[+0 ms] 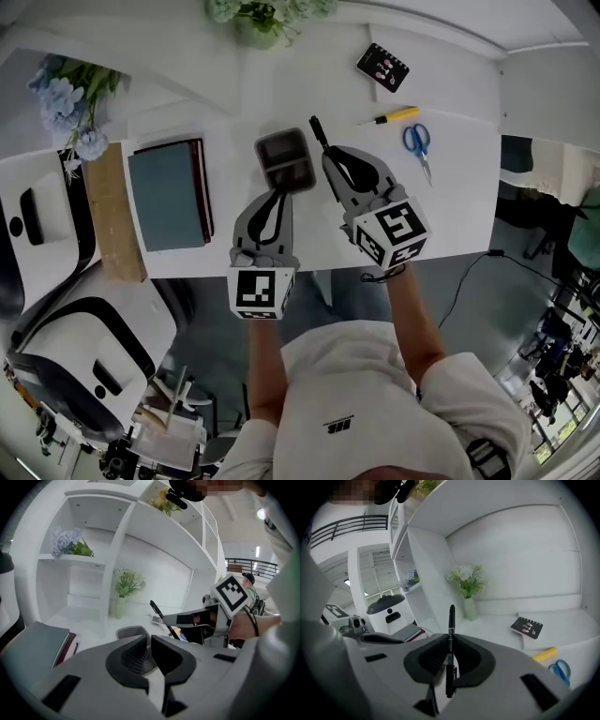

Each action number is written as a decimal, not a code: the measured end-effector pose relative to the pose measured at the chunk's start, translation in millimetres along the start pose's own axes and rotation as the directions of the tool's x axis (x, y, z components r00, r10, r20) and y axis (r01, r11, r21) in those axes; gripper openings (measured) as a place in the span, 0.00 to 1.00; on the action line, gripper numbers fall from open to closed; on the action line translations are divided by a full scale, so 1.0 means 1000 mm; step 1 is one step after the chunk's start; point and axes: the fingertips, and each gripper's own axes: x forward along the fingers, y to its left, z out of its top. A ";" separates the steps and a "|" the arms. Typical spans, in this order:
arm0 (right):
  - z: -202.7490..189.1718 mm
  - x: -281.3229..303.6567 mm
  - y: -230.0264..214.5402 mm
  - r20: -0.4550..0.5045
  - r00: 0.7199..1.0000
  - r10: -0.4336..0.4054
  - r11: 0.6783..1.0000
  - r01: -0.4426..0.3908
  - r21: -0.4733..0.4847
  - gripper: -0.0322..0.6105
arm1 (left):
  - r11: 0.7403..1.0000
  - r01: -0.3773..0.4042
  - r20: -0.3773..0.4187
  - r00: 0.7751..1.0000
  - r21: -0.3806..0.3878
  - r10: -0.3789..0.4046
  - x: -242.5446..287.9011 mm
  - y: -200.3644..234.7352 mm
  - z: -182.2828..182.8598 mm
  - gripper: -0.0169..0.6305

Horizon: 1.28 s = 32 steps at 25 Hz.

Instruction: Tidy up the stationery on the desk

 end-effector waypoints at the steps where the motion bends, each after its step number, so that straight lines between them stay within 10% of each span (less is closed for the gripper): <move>1: 0.003 0.004 0.003 0.009 1.000 0.007 1.000 -0.007 0.002 0.10 | 1.000 -0.007 0.003 1.000 -0.006 0.007 -0.001 0.003 0.000 0.03; 32: 0.033 0.087 0.057 0.183 0.974 0.133 0.991 -0.136 0.005 0.10 | 0.988 -0.120 0.033 0.992 -0.092 0.124 -0.019 0.063 -0.011 0.03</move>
